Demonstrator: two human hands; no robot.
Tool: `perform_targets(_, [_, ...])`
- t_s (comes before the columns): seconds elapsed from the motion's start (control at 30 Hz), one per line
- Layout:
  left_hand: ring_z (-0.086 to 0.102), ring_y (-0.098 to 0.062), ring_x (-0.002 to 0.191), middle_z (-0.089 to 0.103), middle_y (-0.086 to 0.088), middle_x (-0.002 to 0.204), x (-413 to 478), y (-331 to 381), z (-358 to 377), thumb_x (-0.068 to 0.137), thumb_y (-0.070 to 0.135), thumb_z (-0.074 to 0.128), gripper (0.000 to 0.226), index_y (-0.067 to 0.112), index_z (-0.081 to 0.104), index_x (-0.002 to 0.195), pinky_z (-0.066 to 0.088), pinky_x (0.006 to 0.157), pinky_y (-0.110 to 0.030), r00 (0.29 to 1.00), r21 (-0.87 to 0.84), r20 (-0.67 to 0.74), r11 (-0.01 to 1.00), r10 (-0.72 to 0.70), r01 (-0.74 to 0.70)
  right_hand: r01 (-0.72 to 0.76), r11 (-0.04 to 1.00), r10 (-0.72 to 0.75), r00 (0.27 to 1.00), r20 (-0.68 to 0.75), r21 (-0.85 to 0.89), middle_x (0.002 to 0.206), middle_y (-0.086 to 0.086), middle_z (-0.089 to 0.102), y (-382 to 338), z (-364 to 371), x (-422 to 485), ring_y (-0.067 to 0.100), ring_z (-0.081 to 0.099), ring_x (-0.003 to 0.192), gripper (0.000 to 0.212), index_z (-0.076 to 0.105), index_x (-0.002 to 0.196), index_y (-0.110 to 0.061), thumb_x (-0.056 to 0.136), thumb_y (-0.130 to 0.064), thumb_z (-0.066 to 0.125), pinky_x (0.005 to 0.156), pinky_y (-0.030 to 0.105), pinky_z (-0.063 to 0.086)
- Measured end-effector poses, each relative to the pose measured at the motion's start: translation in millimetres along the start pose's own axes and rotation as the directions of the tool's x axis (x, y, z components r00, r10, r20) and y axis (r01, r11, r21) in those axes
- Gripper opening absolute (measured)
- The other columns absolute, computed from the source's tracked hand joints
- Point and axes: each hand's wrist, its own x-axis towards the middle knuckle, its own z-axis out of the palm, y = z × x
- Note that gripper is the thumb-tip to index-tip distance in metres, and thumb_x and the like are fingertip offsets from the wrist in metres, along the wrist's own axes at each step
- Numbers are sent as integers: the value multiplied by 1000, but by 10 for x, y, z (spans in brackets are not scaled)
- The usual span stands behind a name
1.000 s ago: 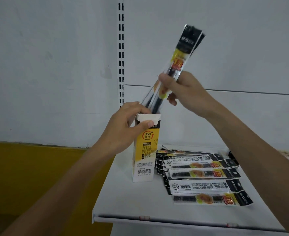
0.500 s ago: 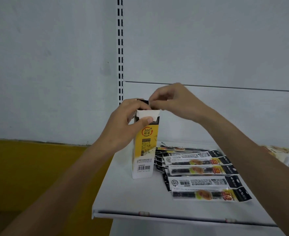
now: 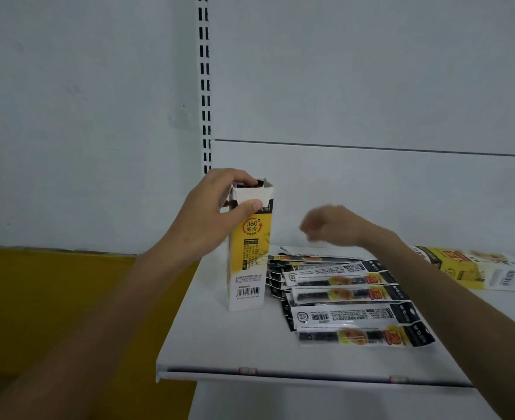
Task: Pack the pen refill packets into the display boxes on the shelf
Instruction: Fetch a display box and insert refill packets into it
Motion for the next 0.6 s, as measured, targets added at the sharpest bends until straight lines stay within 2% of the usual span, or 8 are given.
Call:
perform_targets(0.03, [47,6,97,47,18,104,3,2,10,84,21,61,19,33,53,97,44,88,-22,1000,-4,0,1000,3,-3,-65,992,79,989,123,-112,117,4,63,141,96,22,15,56,105,26,61,114,-15,88,-18,60,97,30,41])
perform_targets(0.1, [48,4,97,48,14,107,7,10,29,84,20,61,21,37,50,89,44,85,-19,1000,-7,2,1000,8,-8,-136,986,152,969,194,-95,118,4,62,301,226,16,17,55,105,30,62,116,-14,87,-22,62,91,28,40])
perform_targets(0.2, [48,3,96,49,8,114,5,18,34,84,20,61,21,38,49,84,43,84,-17,1000,5,-5,1000,3,-3,-146,989,145,985,93,2,98,-2,63,364,257,-12,16,54,91,28,65,109,-12,84,-25,67,76,25,36])
perform_targets(0.3, [47,4,95,49,8,115,4,22,29,84,20,62,18,34,50,85,42,83,-15,1000,13,-12,1000,0,0,-116,993,116,993,-5,0,72,3,57,360,228,-22,15,47,66,20,66,86,-3,80,-22,69,57,26,30])
perform_targets(0.4, [48,-1,97,49,9,114,0,25,28,84,20,62,18,33,50,88,43,86,-20,1000,6,-14,1000,-14,14,-93,995,95,993,-68,28,65,10,47,336,191,-22,13,34,55,27,60,80,10,83,-16,65,52,25,22])
perform_targets(0.6, [50,-2,98,49,13,107,-15,49,16,84,21,61,26,29,52,107,43,92,-25,998,-11,-14,999,-53,53,-61,994,73,986,-151,86,63,1,56,267,172,7,10,40,49,23,70,84,-8,92,-25,56,49,22,29])
